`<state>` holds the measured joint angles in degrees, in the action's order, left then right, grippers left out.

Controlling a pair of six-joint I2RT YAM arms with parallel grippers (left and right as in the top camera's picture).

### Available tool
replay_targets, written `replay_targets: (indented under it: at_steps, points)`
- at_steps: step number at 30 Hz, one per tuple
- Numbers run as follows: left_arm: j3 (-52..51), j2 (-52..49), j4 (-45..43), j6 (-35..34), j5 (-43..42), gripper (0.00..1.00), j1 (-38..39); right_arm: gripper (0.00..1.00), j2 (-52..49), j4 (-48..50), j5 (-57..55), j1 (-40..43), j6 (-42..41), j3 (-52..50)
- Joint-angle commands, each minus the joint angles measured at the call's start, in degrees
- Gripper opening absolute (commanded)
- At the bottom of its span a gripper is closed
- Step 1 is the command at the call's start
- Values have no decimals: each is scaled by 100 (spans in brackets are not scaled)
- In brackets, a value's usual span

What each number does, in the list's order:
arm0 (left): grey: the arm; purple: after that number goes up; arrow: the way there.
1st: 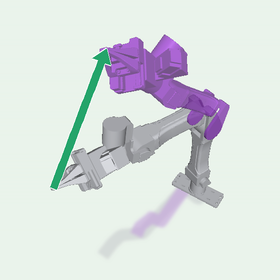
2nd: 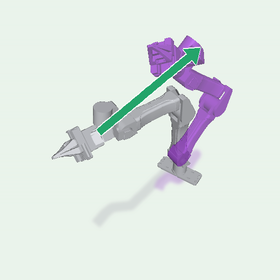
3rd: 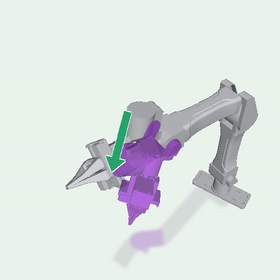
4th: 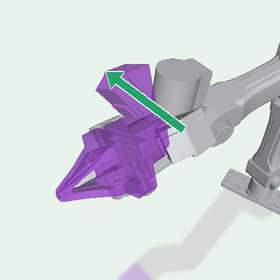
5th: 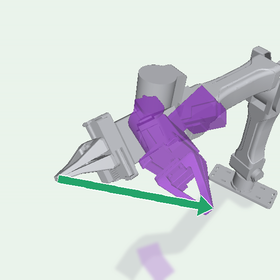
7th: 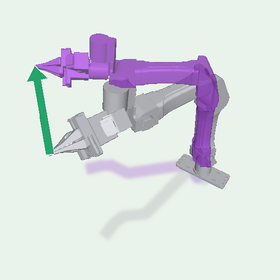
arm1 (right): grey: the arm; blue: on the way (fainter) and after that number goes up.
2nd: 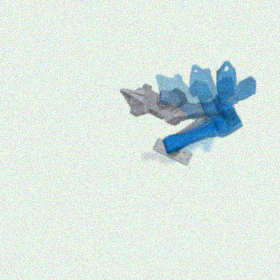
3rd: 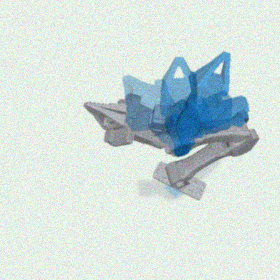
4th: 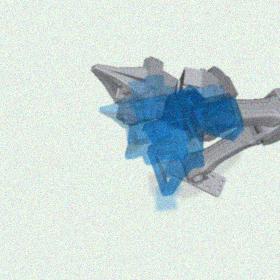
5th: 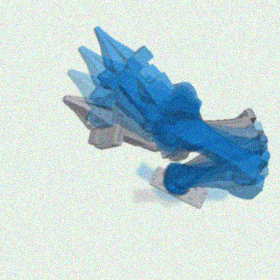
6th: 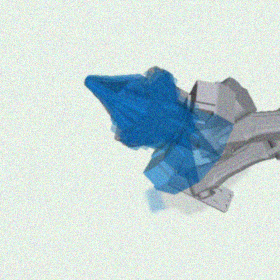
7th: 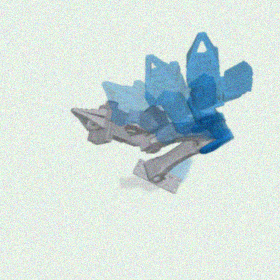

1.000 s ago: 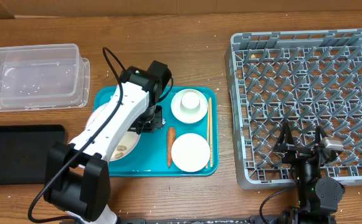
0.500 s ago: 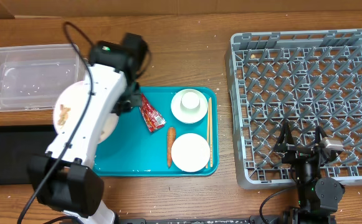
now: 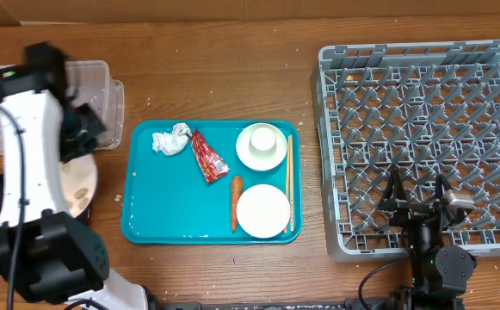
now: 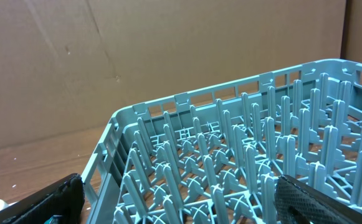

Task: Sort waste into correct bins and load items into the dishwasher
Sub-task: 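Lift the plate and carry it left over the black tray, then tilt the plate to dump rice and shells onto the black tray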

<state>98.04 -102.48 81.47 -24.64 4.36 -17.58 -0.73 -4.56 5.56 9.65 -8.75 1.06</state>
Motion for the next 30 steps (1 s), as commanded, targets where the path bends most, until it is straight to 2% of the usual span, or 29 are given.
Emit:
replay_targets:
  at_steps: [1,7,11,20,30]
  points:
    - [157,-48,-212,234,-549,4,-529,100,57,22,-37,7,24,-61]
    - [155,-48,-872,538,-1453,4,-1495,100,57,22,-37,7,24,-61]
    - [153,-50,-1123,564,-1659,4,-1917,100,57,22,-37,7,24,-61]
    - [144,-55,-1475,688,-2505,4,-2306,100,57,22,-37,7,24,-61]
    - [144,-55,-1572,616,-2876,4,-2667,100,57,22,-37,7,24,-61]
